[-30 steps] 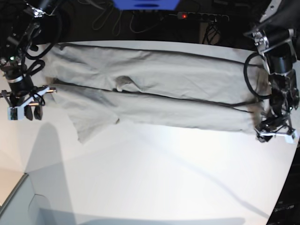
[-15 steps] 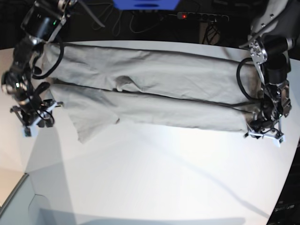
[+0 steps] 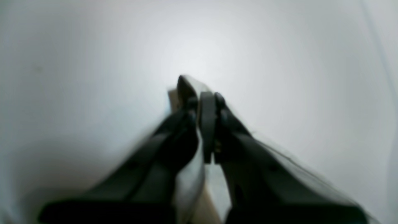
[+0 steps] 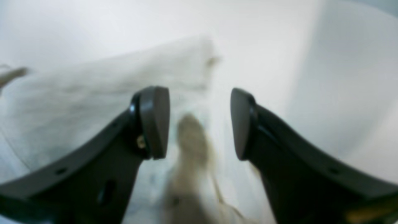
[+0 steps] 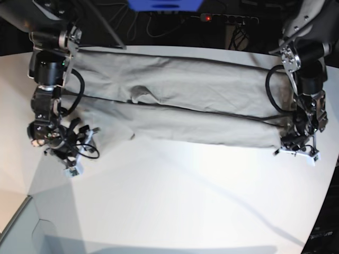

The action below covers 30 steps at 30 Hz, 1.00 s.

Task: Layout the t-shirt on the table in an organized manner, then fold the t-shirt properly
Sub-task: 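Release the fold and regrasp the folded edge with both grippers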

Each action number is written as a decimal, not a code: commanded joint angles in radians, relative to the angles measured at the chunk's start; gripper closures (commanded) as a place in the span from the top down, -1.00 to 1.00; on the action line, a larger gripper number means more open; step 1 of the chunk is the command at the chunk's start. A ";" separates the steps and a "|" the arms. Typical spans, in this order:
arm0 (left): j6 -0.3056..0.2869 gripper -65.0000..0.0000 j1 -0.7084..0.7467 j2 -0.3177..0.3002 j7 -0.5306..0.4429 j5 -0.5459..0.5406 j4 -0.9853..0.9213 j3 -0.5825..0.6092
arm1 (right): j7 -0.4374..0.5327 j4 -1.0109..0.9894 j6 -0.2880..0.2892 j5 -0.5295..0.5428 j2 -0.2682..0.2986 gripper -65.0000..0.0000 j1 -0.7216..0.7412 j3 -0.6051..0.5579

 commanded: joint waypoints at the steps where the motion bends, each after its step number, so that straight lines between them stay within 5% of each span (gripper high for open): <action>1: -0.006 -1.00 -0.023 -0.009 -0.019 -0.007 0.015 0.000 | 0.041 -0.014 0.014 0.011 0.013 0.03 0.035 0.001; 9: -0.006 -1.00 -0.023 0.002 -0.019 -0.004 0.015 0.000 | 0.176 -0.175 0.014 0.011 0.037 0.12 0.069 0.006; 19: -0.006 -1.00 -0.023 0.002 -0.019 -0.004 0.015 0.000 | 0.210 -0.210 0.014 0.011 0.040 0.10 0.061 0.001; 22: -0.006 -1.00 -0.021 0.002 -0.019 -0.004 0.015 0.000 | 0.210 -0.212 0.014 0.011 0.037 -0.18 0.049 -0.001; 26: -0.006 -1.00 -0.021 0.002 -0.019 -0.004 0.015 0.000 | 0.210 -0.210 0.014 0.009 0.034 -1.00 0.047 -0.001; 30: -0.008 -1.00 -0.023 0.002 -0.016 -0.012 0.047 -0.006 | 0.207 -0.144 0.014 0.016 0.033 -1.00 0.066 0.009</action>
